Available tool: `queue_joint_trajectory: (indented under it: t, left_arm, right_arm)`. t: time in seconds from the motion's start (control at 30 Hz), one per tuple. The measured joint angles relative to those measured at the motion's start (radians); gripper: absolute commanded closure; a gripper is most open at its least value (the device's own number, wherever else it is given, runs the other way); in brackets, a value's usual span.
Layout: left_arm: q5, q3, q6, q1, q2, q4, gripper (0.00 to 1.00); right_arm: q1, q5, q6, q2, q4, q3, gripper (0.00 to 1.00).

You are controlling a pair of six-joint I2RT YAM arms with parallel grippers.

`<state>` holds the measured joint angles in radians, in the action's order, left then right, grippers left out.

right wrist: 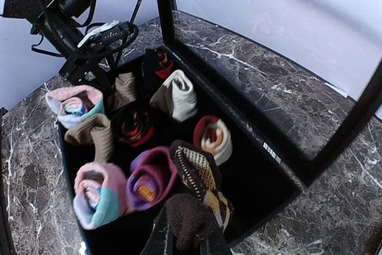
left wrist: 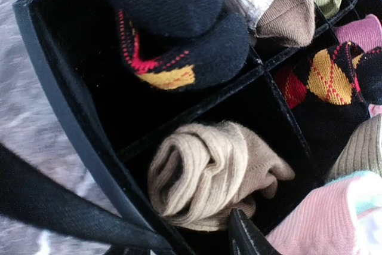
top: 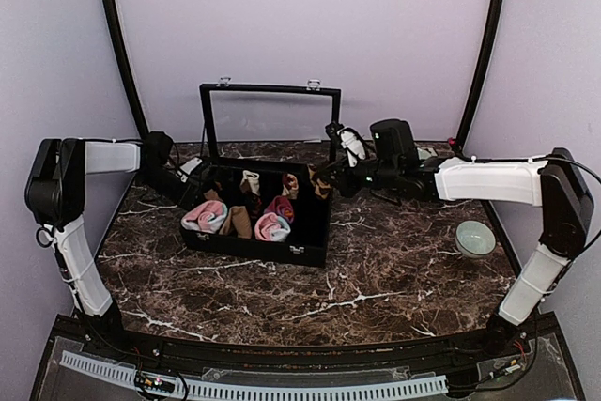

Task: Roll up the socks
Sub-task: Move the storage box to the center of the board, then place the sock in the storage box.

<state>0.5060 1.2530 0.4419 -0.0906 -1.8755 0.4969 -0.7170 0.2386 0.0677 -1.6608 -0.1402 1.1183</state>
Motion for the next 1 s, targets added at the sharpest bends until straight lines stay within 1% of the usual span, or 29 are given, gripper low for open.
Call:
queue_joint_trajectory:
  t: [0.07, 0.23, 0.4, 0.43, 0.47, 0.5, 0.53, 0.57, 0.73, 1.0]
  left_arm:
    - [0.018, -0.014, 0.019, -0.016, 0.010, 0.013, 0.63]
    - [0.057, -0.039, 0.047, -0.039, 0.027, 0.044, 0.52]
    - [0.075, -0.048, 0.060, -0.040, 0.032, 0.070, 0.49]
    - [0.075, -0.048, 0.062, -0.041, 0.033, 0.073, 0.44]
    - [0.076, -0.049, 0.062, -0.041, 0.034, 0.076, 0.35]
    - [0.080, -0.049, 0.063, -0.041, 0.034, 0.077, 0.24]
    - [0.082, -0.050, 0.064, -0.042, 0.035, 0.078, 0.05]
    - [0.088, -0.050, 0.064, -0.043, 0.036, 0.079, 0.02]
    - [0.093, -0.050, 0.062, -0.055, 0.040, 0.126, 0.01]
    - [0.096, -0.044, 0.063, -0.056, 0.069, 0.174, 0.01]
  right_arm:
    - [0.003, -0.011, -0.013, -0.008, 0.018, 0.024, 1.00]
    - [0.015, -0.035, -0.052, -0.053, 0.045, 0.089, 1.00]
    - [0.016, -0.046, -0.071, -0.105, 0.104, 0.117, 1.00]
    - [0.016, -0.045, -0.072, -0.109, 0.117, 0.115, 1.00]
    - [0.016, -0.045, -0.071, -0.109, 0.123, 0.108, 1.00]
    - [0.016, -0.045, -0.071, -0.106, 0.124, 0.100, 1.00]
    - [0.016, -0.043, -0.071, -0.104, 0.123, 0.089, 1.00]
    - [0.016, -0.040, -0.071, -0.100, 0.123, 0.073, 1.00]
    - [0.015, -0.034, -0.071, -0.080, 0.145, 0.013, 1.00]
    - [0.014, -0.067, -0.109, -0.090, 0.193, 0.040, 1.00]
